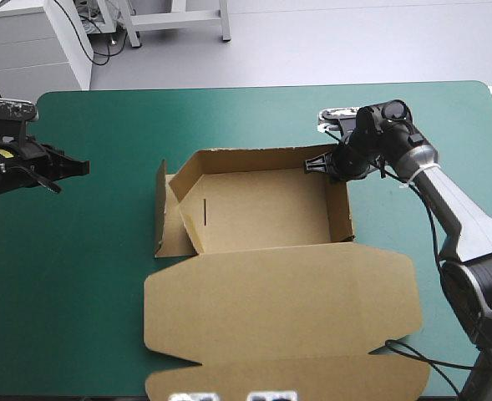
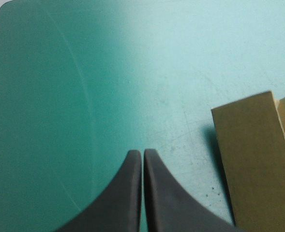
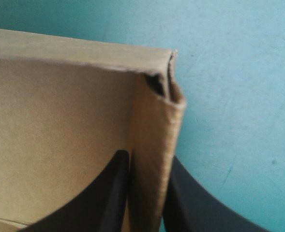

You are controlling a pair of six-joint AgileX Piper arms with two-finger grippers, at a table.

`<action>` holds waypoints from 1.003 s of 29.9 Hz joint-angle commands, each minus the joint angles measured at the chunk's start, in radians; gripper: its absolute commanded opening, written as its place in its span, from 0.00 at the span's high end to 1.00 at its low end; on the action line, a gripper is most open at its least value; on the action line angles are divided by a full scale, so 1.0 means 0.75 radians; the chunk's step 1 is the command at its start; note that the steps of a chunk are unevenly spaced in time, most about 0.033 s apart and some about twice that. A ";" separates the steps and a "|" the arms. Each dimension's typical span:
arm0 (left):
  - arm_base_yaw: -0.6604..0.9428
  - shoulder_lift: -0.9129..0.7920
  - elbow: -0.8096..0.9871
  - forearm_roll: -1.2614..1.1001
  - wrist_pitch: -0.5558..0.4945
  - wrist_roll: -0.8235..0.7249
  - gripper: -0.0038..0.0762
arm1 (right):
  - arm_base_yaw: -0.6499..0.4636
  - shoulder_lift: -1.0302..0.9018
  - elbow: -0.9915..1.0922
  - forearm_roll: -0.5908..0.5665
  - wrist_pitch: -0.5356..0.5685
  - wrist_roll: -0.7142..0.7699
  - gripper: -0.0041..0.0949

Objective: Fold the box

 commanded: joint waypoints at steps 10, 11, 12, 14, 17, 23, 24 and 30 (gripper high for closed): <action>0.000 0.030 -0.033 -0.037 -0.007 -0.001 0.95 | 0.001 -0.085 -0.348 -0.159 0.203 -0.003 0.57; 0.000 0.030 -0.033 -0.037 0.002 -0.001 0.95 | 0.001 -0.101 -0.350 -0.134 0.203 0.010 0.57; 0.000 0.030 -0.033 -0.037 0.007 -0.001 0.95 | 0.001 -0.114 -0.350 -0.115 0.203 0.020 0.57; 0.000 0.031 -0.033 -0.037 0.007 -0.001 0.95 | 0.001 -0.134 -0.337 -0.110 0.206 0.063 0.57; 0.000 0.031 -0.033 -0.037 0.013 -0.001 0.95 | 0.001 -0.170 -0.276 -0.098 0.206 0.068 0.57; 0.000 0.031 -0.033 -0.037 0.013 -0.001 0.95 | 0.001 -0.172 -0.101 -0.085 0.197 0.066 0.57; 0.000 0.031 -0.033 -0.037 0.013 -0.001 0.95 | 0.001 -0.166 -0.083 -0.085 0.194 0.055 0.57; 0.000 0.031 -0.033 -0.039 0.013 -0.001 0.95 | 0.001 -0.059 -0.052 -0.035 0.141 0.054 0.57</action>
